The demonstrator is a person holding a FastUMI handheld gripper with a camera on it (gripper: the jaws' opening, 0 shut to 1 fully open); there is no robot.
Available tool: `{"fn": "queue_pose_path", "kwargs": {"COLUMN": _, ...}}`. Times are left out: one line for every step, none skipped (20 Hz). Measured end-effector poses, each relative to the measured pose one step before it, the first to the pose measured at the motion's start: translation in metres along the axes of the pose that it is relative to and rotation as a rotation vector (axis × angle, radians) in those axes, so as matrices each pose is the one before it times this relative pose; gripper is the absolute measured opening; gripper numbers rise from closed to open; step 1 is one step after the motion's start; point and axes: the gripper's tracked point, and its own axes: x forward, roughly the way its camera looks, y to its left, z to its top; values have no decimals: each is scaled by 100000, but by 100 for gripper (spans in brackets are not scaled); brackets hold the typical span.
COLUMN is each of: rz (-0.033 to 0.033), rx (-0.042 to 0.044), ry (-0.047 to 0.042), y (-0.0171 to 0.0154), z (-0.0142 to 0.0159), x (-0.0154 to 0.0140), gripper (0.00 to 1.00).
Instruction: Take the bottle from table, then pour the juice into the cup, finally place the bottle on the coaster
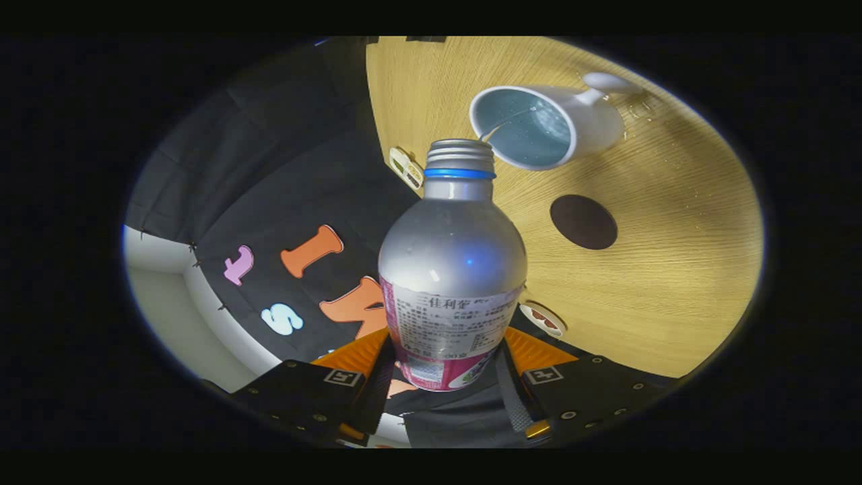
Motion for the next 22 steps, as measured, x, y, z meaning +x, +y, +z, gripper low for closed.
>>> {"fn": "queue_pose_path", "kwargs": {"rz": 144, "rx": 754, "ry": 20, "y": 127, "z": 118, "x": -33, "gripper": 73}}
{"fn": "queue_pose_path", "kwargs": {"rz": 221, "rx": 1063, "ry": -39, "y": 74, "z": 36, "x": 42, "gripper": 73}}
{"fn": "queue_pose_path", "kwargs": {"rz": -155, "rx": 876, "ry": -23, "y": 20, "z": 84, "x": 46, "gripper": 73}}
{"fn": "queue_pose_path", "kwargs": {"rz": 258, "rx": 969, "ry": 14, "y": -11, "z": 58, "x": -90, "gripper": 73}}
{"fn": "queue_pose_path", "kwargs": {"rz": 634, "rx": 1462, "ry": 558, "y": 359, "z": -43, "x": -221, "gripper": 73}}
{"fn": "queue_pose_path", "kwargs": {"rz": 693, "rx": 1418, "ry": 323, "y": 162, "z": -6, "x": -74, "gripper": 73}}
{"fn": "queue_pose_path", "kwargs": {"rz": 376, "rx": 775, "ry": 22, "y": 186, "z": 16, "x": 167, "gripper": 73}}
{"fn": "queue_pose_path", "kwargs": {"rz": 57, "rx": 365, "ry": 512, "y": -116, "z": -59, "x": 6, "gripper": 73}}
{"fn": "queue_pose_path", "kwargs": {"rz": 284, "rx": 231, "ry": 411, "y": -41, "z": -168, "x": 25, "gripper": 73}}
{"fn": "queue_pose_path", "kwargs": {"rz": 51, "rx": 111, "ry": 336, "y": 26, "z": -102, "x": -50, "gripper": 73}}
{"fn": "queue_pose_path", "kwargs": {"rz": -141, "rx": -10, "ry": 168, "y": 9, "z": -88, "x": -29, "gripper": 72}}
{"fn": "queue_pose_path", "kwargs": {"rz": -478, "rx": -895, "ry": -201, "y": -62, "z": 3, "x": -1, "gripper": 73}}
{"fn": "queue_pose_path", "kwargs": {"rz": -1026, "rx": -1796, "ry": -488, "y": -242, "z": 25, "x": 4, "gripper": 73}}
{"fn": "queue_pose_path", "kwargs": {"rz": -1204, "rx": -2419, "ry": -534, "y": -332, "z": -51, "x": 340, "gripper": 73}}
{"fn": "queue_pose_path", "kwargs": {"rz": -1180, "rx": -2606, "ry": -481, "y": -534, "z": -252, "x": 274, "gripper": 72}}
{"fn": "queue_pose_path", "kwargs": {"rz": -1376, "rx": -2883, "ry": -373, "y": -534, "z": -167, "x": 121, "gripper": 73}}
{"fn": "queue_pose_path", "kwargs": {"rz": -1367, "rx": -3465, "ry": -409, "y": -421, "z": 54, "x": -178, "gripper": 72}}
{"fn": "queue_pose_path", "kwargs": {"rz": -1235, "rx": -4531, "ry": -876, "y": -488, "z": 48, "x": -18, "gripper": 73}}
{"fn": "queue_pose_path", "kwargs": {"rz": -1625, "rx": -6531, "ry": -984, "y": -662, "z": 28, "x": 126, "gripper": 73}}
{"fn": "queue_pose_path", "kwargs": {"rz": -2778, "rx": -8440, "ry": -2017, "y": -902, "z": 112, "x": 365, "gripper": 72}}
{"fn": "queue_pose_path", "kwargs": {"rz": -3765, "rx": -9659, "ry": -1605, "y": -1011, "z": -17, "x": 638, "gripper": 72}}
{"fn": "queue_pose_path", "kwargs": {"rz": -2449, "rx": -9601, "ry": -1177, "y": -736, "z": -33, "x": 560, "gripper": 72}}
